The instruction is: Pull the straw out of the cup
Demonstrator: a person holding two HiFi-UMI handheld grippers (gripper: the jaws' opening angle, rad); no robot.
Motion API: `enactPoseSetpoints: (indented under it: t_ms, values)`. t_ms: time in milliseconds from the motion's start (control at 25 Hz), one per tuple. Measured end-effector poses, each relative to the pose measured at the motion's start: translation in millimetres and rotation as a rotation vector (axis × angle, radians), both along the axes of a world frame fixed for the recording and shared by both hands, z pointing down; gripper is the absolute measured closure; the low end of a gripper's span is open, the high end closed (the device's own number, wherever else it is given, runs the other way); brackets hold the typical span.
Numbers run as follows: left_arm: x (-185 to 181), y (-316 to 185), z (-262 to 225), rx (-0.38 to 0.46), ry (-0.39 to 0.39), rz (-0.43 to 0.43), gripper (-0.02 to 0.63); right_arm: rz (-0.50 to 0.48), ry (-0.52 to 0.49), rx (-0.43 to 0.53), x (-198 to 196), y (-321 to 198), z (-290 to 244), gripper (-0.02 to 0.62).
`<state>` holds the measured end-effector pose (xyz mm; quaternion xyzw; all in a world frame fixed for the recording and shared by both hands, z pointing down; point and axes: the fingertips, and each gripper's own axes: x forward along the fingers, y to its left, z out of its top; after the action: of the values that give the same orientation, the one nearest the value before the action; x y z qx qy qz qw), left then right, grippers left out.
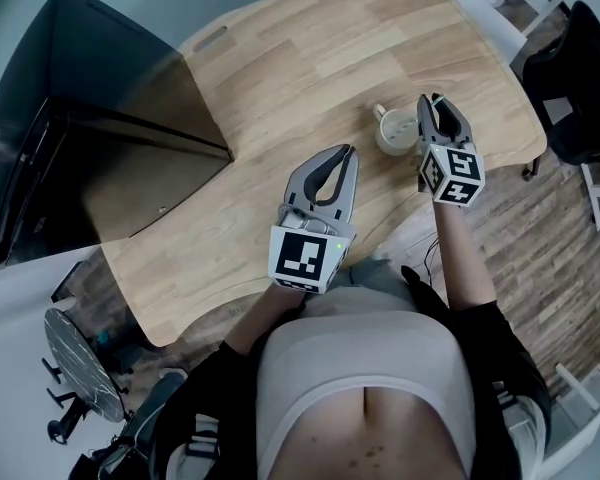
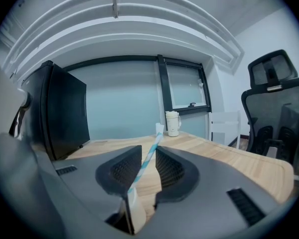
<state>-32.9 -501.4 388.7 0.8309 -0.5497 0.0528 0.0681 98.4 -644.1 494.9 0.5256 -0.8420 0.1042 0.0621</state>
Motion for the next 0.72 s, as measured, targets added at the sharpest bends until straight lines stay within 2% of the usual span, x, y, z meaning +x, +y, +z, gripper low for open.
enactPoseSetpoints:
  t_ms: [400, 720]
  values:
    - [3, -3, -8, 0.024, 0.011, 0.006, 0.588, -0.025, -0.065, 0.070, -6, 26, -28, 0.551]
    - [11, -8, -11, 0.035, 0.025, 0.020, 0.588, -0.053, -0.093, 0.140, -7, 50, -57, 0.552]
